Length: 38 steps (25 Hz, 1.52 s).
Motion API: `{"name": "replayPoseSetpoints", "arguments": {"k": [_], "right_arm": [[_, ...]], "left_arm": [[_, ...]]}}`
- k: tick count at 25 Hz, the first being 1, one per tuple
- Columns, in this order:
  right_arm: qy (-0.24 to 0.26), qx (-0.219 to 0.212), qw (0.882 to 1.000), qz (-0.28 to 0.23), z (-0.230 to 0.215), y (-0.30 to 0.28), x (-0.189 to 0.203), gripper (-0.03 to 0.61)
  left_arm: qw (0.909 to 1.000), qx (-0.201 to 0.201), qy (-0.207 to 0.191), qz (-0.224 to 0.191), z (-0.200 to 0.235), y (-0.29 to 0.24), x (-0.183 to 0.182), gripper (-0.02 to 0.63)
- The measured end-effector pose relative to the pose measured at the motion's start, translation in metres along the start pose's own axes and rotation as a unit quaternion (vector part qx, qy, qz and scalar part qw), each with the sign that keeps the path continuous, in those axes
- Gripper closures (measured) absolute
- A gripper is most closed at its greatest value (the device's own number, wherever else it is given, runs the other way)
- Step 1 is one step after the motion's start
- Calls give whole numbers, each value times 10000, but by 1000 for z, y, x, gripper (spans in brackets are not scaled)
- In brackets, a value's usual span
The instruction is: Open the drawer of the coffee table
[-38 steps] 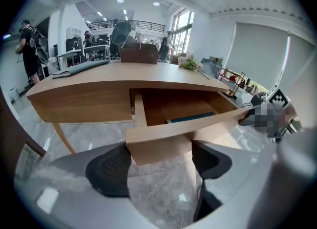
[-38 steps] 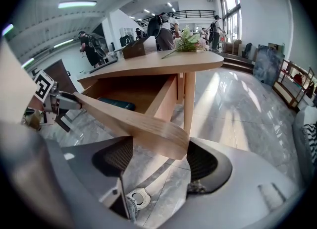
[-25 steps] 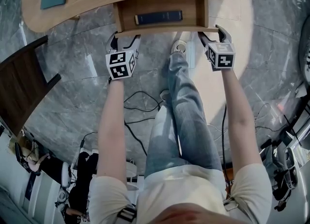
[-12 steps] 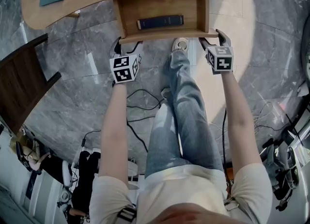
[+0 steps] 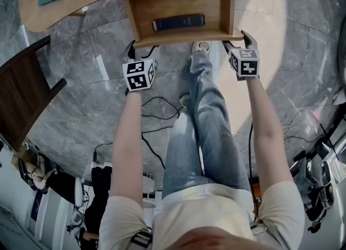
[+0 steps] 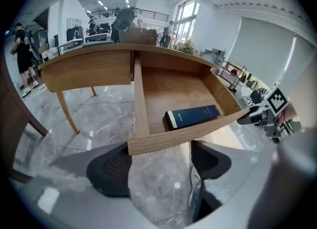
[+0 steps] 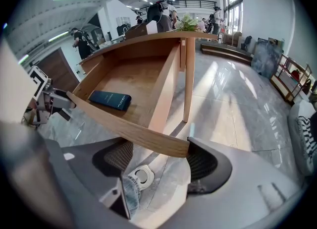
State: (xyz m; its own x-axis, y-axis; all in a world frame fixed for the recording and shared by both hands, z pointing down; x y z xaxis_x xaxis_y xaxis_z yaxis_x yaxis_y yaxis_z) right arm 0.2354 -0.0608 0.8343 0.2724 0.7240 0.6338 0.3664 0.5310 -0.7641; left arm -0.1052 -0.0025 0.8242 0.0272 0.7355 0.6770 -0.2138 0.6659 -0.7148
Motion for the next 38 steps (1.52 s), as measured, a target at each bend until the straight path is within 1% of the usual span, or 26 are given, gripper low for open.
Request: {"name": "replayPoseSetpoints", "arguments": {"k": [5, 10, 15, 17, 20, 22, 24, 27, 28, 29, 30, 31, 33, 34, 35, 36, 37, 38], "right_arm": [[11, 31, 9999, -138, 4, -4, -5, 238], [50, 40, 10000, -71, 3, -7, 1, 236], [100, 100, 9999, 53, 4, -1, -1, 238], [127, 117, 9998, 78, 4, 4, -3, 244], [203, 131, 9996, 133, 5, 12, -8, 260], [241, 142, 9994, 183, 7, 19, -13, 275], [263, 157, 9992, 268, 10, 26, -16, 287], [390, 181, 9983, 384, 13, 39, -21, 344], [419, 213, 9982, 360, 14, 44, -24, 381], [408, 273, 9983, 299, 15, 49, -29, 443], [367, 339, 9985, 232, 16, 54, -34, 488], [318, 387, 9986, 178, 16, 58, -40, 505], [265, 436, 9987, 88, 19, 68, -53, 534], [248, 442, 9987, 37, 21, 73, -60, 560], [224, 436, 9988, -14, 22, 78, -68, 574], [193, 416, 9989, -65, 23, 83, -75, 577], [165, 380, 9991, -120, 25, 87, -84, 577], [147, 334, 9992, -180, 26, 92, -93, 577]], "left_arm": [[10000, -1, -4, -55, 4, -2, 4, 232], [10000, -9, -11, -72, 6, -4, 4, 232], [10000, -6, -22, 76, 4, -1, 3, 232], [9999, 8, -95, 134, 4, 2, 0, 232], [9996, 43, -186, 227, 2, 8, -6, 232], [9994, 42, -175, 288, 2, 14, -9, 232], [9995, 13, -84, 305, 2, 23, -14, 232], [9995, -132, 179, 244, 6, 37, -26, 236], [9993, -193, 232, 218, 6, 42, -32, 254], [9991, -255, 268, 186, 7, 47, -39, 288], [9989, -320, 305, 152, 7, 52, -46, 325], [9985, -390, 353, 116, 7, 57, -54, 352], [9976, -509, 477, 21, 3, 67, -70, 369], [9970, -543, 556, -40, 0, 71, -78, 402], [9962, -572, 645, -101, -4, 77, -86, 450], [9953, -610, 732, -159, -8, 82, -94, 492], [9943, -661, 807, -217, -11, 86, -102, 518], [9933, -718, 859, -275, -15, 91, -109, 520]]}}
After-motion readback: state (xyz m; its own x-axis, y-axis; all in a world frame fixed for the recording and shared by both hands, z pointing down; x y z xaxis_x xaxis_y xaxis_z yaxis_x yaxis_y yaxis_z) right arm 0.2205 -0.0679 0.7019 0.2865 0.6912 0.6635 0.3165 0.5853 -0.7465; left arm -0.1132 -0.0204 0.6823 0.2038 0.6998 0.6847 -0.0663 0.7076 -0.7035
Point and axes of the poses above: the fingertips, and each gripper's own axes: y backward along the fingers, z to its left, x out of its underside, the point moved 4 cm from there along y, backward along the fingers, and after that the axes turned 11 degrees about -z, right-handed, at the moved point
